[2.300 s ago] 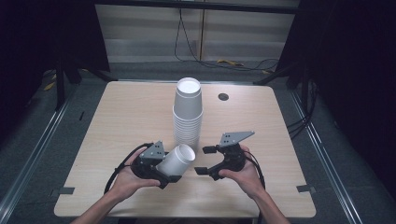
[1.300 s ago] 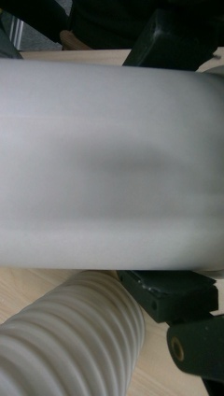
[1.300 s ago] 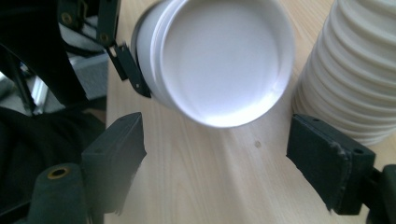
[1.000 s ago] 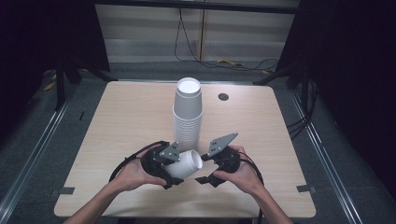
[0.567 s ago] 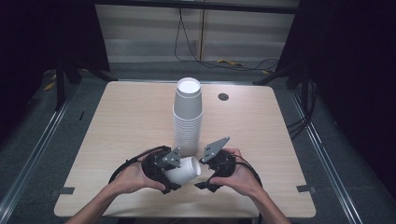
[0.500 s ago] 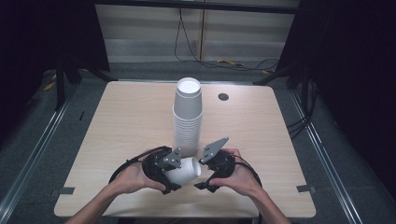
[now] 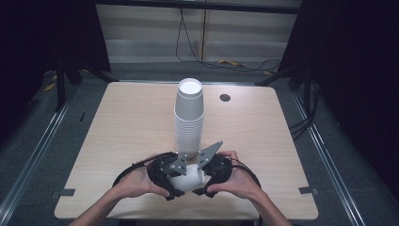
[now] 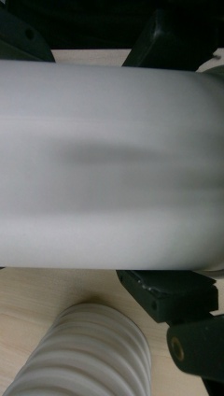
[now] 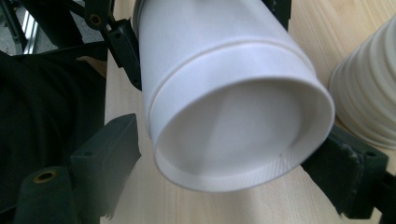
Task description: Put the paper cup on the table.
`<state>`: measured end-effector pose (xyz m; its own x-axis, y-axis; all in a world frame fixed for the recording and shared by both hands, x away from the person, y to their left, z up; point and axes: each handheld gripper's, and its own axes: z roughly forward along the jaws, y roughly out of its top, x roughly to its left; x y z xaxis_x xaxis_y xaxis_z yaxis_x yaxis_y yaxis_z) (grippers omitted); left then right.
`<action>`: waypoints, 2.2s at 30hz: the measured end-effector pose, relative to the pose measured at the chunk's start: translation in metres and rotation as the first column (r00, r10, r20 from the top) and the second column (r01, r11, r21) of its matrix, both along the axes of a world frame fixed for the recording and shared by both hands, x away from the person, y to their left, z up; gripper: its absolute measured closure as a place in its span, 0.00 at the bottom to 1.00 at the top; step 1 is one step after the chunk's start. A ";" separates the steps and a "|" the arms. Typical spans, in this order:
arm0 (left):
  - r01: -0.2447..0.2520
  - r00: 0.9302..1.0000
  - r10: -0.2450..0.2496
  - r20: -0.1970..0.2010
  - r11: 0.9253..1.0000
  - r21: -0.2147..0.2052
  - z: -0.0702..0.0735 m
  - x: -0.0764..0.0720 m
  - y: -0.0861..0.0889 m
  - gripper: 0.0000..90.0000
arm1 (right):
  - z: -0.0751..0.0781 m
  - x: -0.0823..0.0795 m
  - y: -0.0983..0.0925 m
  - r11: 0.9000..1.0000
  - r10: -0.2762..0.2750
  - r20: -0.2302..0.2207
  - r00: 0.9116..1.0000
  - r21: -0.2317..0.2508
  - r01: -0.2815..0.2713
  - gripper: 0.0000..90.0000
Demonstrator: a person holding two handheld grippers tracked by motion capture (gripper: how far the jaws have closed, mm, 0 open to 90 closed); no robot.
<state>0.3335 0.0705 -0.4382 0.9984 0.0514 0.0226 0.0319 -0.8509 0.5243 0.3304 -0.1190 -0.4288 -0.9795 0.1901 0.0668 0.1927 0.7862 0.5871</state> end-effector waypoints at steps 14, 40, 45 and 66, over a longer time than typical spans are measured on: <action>0.052 0.998 -0.053 0.021 0.998 0.024 -0.001 -0.010 -0.007 0.17 | -0.002 -0.004 0.011 0.999 0.052 -0.023 0.998 -0.010 -0.053 0.20; 0.066 0.998 -0.065 0.012 0.996 -0.053 -0.001 -0.007 0.000 0.15 | -0.008 -0.004 0.009 0.999 0.050 -0.046 0.998 -0.007 -0.051 0.26; 0.069 0.998 -0.069 0.002 0.992 -0.103 -0.004 -0.004 0.005 0.15 | -0.009 -0.003 0.009 0.999 0.045 -0.047 0.998 -0.007 -0.046 0.26; 0.050 0.999 -0.045 0.023 0.960 -0.275 0.008 -0.001 0.025 0.17 | -0.007 -0.001 0.004 1.000 0.022 -0.046 0.999 0.000 -0.022 0.25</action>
